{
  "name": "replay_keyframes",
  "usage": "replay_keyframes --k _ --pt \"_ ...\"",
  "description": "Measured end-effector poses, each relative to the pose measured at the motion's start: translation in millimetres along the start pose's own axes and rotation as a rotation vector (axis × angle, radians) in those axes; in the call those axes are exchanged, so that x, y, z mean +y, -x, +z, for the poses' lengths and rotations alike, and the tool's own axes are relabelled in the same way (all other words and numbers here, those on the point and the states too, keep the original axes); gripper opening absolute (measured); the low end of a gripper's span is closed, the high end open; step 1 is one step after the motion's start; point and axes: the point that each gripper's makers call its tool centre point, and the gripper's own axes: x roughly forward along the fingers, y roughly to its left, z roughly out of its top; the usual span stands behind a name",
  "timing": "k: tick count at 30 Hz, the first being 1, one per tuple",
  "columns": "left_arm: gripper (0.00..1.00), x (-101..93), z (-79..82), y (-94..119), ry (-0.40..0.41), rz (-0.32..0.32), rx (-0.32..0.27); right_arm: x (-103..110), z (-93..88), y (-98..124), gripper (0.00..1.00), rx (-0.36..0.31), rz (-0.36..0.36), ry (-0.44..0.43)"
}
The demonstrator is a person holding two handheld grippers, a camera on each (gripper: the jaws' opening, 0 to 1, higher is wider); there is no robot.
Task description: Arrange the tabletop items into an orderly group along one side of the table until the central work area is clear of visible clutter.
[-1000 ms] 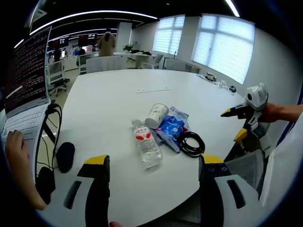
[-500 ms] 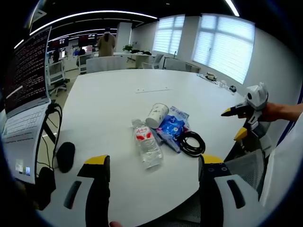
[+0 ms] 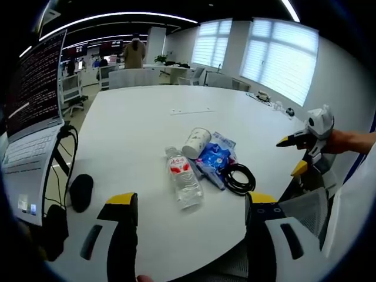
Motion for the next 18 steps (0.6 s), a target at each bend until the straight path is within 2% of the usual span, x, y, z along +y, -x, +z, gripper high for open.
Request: replay_keyframes --k 18 --pt "0.75 -1.4 -5.3 -2.7 -0.013 -0.011 0.02 3.6 -5.2 -4.1 0.85 0.003 0.006 -0.018"
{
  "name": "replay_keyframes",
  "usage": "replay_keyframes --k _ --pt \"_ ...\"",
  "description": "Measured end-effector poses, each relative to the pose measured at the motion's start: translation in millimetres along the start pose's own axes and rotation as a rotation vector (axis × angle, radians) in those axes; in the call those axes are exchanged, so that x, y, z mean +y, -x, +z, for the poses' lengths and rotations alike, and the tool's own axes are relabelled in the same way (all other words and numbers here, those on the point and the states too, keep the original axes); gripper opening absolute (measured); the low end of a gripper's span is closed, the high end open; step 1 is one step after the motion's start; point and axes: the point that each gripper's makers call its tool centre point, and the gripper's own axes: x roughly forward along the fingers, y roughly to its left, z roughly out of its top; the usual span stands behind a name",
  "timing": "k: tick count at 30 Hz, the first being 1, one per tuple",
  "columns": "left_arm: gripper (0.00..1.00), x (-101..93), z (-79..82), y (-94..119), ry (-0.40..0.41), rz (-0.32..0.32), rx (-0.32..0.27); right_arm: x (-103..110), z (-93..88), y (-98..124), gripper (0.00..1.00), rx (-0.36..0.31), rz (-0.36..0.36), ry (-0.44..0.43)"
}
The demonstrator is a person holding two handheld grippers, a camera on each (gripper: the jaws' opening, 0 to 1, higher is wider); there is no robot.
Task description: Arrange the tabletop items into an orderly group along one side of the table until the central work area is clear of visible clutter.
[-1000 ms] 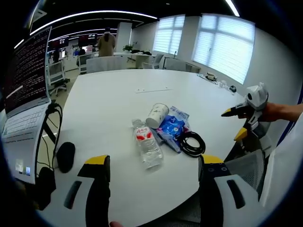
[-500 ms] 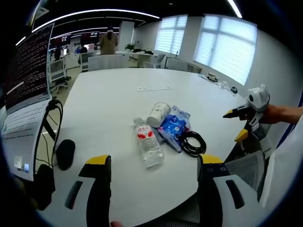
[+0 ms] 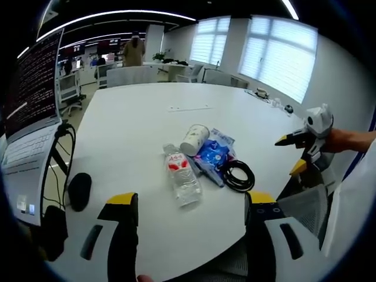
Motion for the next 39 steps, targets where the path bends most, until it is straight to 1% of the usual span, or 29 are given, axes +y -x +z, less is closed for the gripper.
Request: replay_keyframes --k 18,28,31,39 --pt "0.72 -1.7 -2.1 -4 0.028 -0.001 0.004 5 -3.4 -2 0.83 0.005 0.005 -0.016" --pt "0.69 -5.0 -6.2 -12 0.054 -0.009 0.013 9 -6.9 2 0.83 0.005 -0.001 -0.031" --pt "0.69 -7.8 -5.2 -16 0.061 -0.017 0.014 10 -9.2 5 0.83 0.006 -0.004 -0.033" --pt "0.68 -13.7 1.6 -26 0.039 -0.029 0.015 11 -14.6 10 0.82 0.012 -0.013 -0.037"
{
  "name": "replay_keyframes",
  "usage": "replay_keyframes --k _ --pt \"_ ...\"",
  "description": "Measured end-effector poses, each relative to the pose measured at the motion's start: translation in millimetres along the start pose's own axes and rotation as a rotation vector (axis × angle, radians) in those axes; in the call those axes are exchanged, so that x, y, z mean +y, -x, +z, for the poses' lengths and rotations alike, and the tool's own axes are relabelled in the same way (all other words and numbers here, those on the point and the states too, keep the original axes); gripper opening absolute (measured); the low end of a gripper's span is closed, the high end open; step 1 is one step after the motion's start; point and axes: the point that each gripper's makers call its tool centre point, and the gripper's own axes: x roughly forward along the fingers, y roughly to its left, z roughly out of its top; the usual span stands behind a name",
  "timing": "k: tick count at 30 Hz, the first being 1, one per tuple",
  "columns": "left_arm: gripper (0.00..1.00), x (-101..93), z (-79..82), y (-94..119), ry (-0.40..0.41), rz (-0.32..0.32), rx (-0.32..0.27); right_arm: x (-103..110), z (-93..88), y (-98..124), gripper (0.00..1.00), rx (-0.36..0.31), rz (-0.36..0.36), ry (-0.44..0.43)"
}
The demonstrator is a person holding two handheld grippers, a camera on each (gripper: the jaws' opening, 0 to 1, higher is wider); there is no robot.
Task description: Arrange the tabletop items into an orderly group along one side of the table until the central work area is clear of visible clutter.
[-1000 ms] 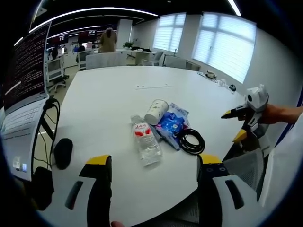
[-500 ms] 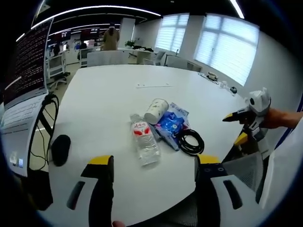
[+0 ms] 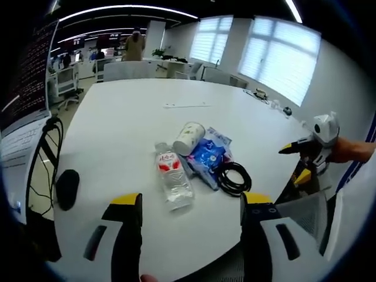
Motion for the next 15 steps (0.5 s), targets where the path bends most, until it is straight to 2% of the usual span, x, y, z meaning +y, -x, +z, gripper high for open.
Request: replay_keyframes --k 5,10,15 --pt "0.66 0.4 2.8 -9 0.015 0.011 0.013 -1 -1.4 1 0.81 -0.007 -0.009 -0.009" --pt "0.65 11.2 0.6 -20 0.12 0.047 0.027 -1 -3.1 0 0.81 -0.012 -0.011 -0.019" --pt "0.65 16.4 -0.2 -29 0.14 0.065 0.04 -2 -2.0 -2 0.81 -0.018 -0.011 -0.027"
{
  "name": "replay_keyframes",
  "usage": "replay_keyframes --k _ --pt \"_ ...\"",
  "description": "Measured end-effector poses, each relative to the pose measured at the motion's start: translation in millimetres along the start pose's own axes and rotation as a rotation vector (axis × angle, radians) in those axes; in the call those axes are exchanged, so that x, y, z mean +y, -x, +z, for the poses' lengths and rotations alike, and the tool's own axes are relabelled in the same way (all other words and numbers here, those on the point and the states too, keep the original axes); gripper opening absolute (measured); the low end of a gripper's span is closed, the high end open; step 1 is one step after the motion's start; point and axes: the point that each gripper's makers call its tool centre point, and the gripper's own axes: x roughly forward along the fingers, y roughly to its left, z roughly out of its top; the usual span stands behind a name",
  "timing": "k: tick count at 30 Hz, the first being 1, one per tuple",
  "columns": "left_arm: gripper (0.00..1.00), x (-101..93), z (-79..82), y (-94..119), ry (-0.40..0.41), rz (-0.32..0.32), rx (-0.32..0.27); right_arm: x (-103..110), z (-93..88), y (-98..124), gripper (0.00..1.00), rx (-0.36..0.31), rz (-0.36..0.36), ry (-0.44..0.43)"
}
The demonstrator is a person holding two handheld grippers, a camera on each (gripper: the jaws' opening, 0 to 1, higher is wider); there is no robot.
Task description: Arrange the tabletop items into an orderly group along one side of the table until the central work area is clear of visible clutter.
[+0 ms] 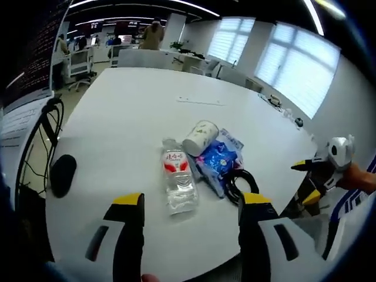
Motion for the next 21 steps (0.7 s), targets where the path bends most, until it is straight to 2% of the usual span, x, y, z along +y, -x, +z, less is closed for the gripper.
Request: replay_keyframes --k 8,13,21 --pt "0.64 4.2 1.7 -15 0.041 0.029 0.031 1 1.1 -4 0.81 -0.007 0.01 -0.005" --pt "0.63 8.3 3.4 -26 0.124 0.057 0.056 -1 0.6 -4 0.81 -0.011 0.012 -0.011" --pt "0.62 8.7 9.5 -48 0.168 0.08 0.084 -5 -0.4 -4 0.81 -0.02 0.01 -0.026"
